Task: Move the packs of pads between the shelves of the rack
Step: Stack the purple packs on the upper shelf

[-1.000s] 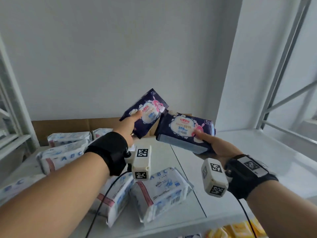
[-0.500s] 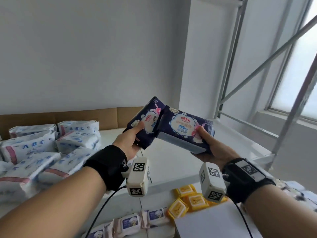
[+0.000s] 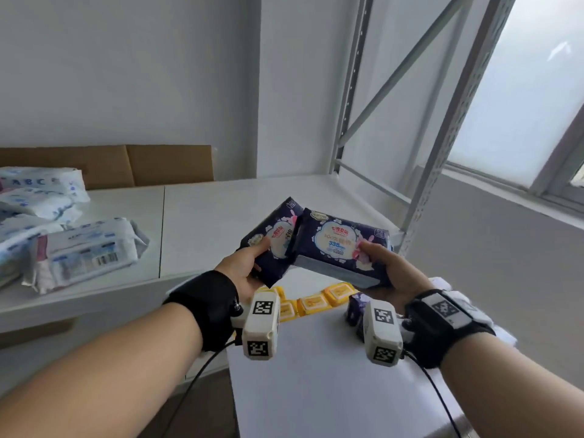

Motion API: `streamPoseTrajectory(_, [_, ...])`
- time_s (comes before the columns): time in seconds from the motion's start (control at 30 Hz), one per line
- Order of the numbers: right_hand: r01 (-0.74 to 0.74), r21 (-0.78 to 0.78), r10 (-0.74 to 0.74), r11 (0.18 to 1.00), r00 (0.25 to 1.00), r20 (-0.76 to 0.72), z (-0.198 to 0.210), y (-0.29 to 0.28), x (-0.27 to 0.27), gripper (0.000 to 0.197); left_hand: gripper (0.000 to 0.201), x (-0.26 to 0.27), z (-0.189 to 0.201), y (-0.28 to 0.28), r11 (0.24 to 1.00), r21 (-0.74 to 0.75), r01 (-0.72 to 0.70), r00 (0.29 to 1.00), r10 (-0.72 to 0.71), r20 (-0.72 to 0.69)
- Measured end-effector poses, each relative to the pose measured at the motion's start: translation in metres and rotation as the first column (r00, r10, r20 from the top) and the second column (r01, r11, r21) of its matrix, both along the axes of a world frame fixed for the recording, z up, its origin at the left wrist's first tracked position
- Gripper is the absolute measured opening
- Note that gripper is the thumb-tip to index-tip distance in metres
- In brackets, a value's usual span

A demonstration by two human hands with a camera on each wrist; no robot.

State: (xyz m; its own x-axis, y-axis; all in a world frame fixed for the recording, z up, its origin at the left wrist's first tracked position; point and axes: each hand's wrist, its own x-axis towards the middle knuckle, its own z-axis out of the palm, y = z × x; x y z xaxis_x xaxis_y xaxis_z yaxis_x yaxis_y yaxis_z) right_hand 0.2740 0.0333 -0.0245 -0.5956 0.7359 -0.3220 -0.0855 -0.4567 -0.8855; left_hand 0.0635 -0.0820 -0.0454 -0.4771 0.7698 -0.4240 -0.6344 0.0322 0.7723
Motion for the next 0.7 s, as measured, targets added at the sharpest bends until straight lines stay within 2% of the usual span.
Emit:
streamPoseTrajectory(0.17, [0.062, -0.028, -0.062, 0.998, 0.998, 0.018, -0.009, 0.031, 0.025, 0.034, 0.054, 0.009, -0.012, 0.037, 0.989, -0.150, 0.009, 0.985, -0.035, -0.170])
streamPoseTrajectory(0.3, [0.112, 0.002, -0.111, 0.994, 0.992, 0.062, -0.008, 0.059, 0.037, 0.032, 0.046, 0.013, -0.018, 0.072, 0.982, -0.173, 0.073, 0.979, -0.103, -0.174])
streamPoseTrajectory(0.4, [0.089, 0.010, -0.090, 0.996, 0.990, 0.107, -0.012, 0.077, 0.047, 0.026, 0.039, 0.020, -0.026, 0.092, 0.970, -0.208, 0.125, 0.971, -0.162, -0.174])
streamPoseTrajectory(0.57, [0.052, -0.003, -0.050, 0.999, 0.980, 0.191, -0.027, 0.107, 0.071, 0.022, 0.041, 0.038, -0.054, 0.119, 0.937, -0.283, 0.203, 0.944, -0.264, -0.197])
streamPoseTrajectory(0.7, [-0.001, 0.031, -0.008, 1.000, 0.960, 0.280, -0.046, 0.146, 0.099, 0.026, 0.037, 0.065, -0.081, 0.145, 0.927, -0.328, 0.179, 0.918, -0.277, -0.283])
